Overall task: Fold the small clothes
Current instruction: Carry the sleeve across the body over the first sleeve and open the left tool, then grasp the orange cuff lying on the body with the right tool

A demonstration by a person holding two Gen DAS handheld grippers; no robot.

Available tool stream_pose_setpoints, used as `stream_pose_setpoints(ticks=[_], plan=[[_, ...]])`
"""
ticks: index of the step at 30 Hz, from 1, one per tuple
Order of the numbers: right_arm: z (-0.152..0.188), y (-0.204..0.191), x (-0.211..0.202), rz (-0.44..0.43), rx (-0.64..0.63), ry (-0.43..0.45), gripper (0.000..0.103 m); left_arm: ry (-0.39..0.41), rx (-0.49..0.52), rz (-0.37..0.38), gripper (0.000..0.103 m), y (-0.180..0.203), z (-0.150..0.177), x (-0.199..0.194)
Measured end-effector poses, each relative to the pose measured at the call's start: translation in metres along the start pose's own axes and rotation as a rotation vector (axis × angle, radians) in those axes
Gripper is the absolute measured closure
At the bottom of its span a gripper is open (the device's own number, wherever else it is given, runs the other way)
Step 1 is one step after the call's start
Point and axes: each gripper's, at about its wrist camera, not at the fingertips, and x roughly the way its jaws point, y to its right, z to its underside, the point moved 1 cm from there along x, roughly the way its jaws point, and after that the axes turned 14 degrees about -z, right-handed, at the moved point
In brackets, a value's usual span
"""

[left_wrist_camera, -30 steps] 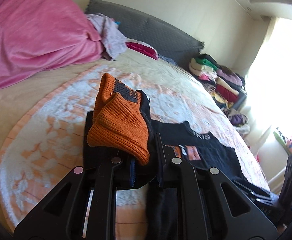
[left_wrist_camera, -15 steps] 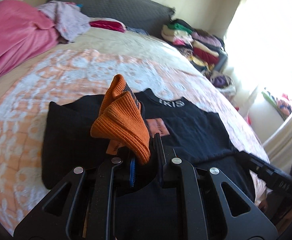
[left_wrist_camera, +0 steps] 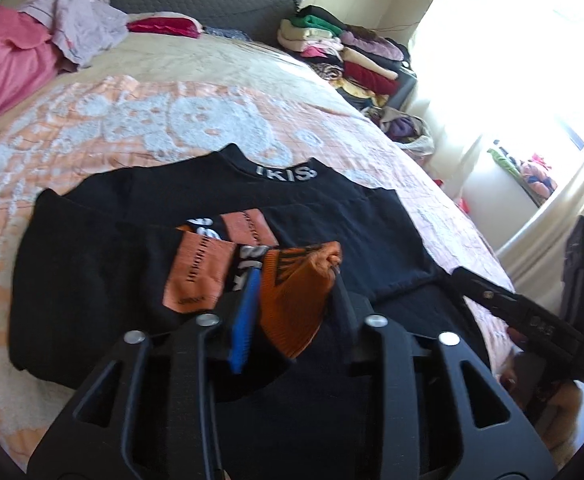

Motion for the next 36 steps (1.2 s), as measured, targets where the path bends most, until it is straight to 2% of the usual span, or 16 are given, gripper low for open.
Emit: stream_pose_setpoints(ticks=[7,9,11,15,16,18,21,22,23,25,29,32,34,35,36], plan=[[0.01,-0.017,0.022,-0.043,-0.026,-0.056,0.005,0.037,-0.033,-0.012,0.062,-0.01,-0.009,-0.011],[0.015,-0.028,0.03,-0.054,-0.054,-0.077,0.005,0.032,-0.043,-0.042,0.056,-0.018,-0.013,-0.011],[0.021,-0.04,0.036,-0.06,-0.088,-0.095,0.005,0.016,-0.052,-0.062,0.035,-0.027,-0.017,-0.009],[0.032,-0.065,0.051,-0.11,-0.137,-0.136,0.006,0.019,-0.074,-0.164,0.028,-0.048,-0.022,-0.01],[0.035,-0.071,0.054,-0.119,-0.148,-0.145,0.006,0.017,-0.087,-0.173,0.023,-0.054,-0.023,-0.011],[0.038,-0.078,0.06,-0.131,-0.153,-0.15,0.006,0.019,-0.114,-0.176,0.02,-0.066,-0.024,-0.015],[0.041,-0.085,0.07,-0.163,-0.14,-0.177,0.022,0.027,-0.139,-0.205,0.019,-0.079,-0.025,-0.021],[0.041,-0.087,0.073,-0.173,-0.137,-0.182,0.023,0.028,-0.156,-0.212,0.019,-0.085,-0.025,-0.023],[0.042,-0.088,0.075,-0.179,-0.133,-0.185,0.023,0.027,-0.171,-0.209,0.014,-0.089,-0.025,-0.025],[0.042,-0.088,0.081,-0.177,-0.115,-0.183,0.028,0.027,-0.197,-0.198,0.01,-0.096,-0.025,-0.028],[0.044,-0.088,0.089,-0.218,-0.068,-0.181,0.04,0.037,-0.207,-0.207,0.01,-0.105,-0.027,-0.034],[0.043,-0.091,0.092,-0.207,-0.083,-0.174,0.052,0.045,-0.232,-0.201,0.01,-0.112,-0.029,-0.038],[0.042,-0.092,0.092,-0.201,-0.093,-0.168,0.066,0.048,-0.248,-0.197,0.01,-0.116,-0.03,-0.039],[0.041,-0.093,0.092,-0.204,-0.096,-0.165,0.069,0.049,-0.256,-0.197,0.01,-0.119,-0.03,-0.04],[0.039,-0.094,0.092,-0.207,-0.101,-0.161,0.078,0.051,-0.263,-0.197,0.01,-0.121,-0.03,-0.041]])
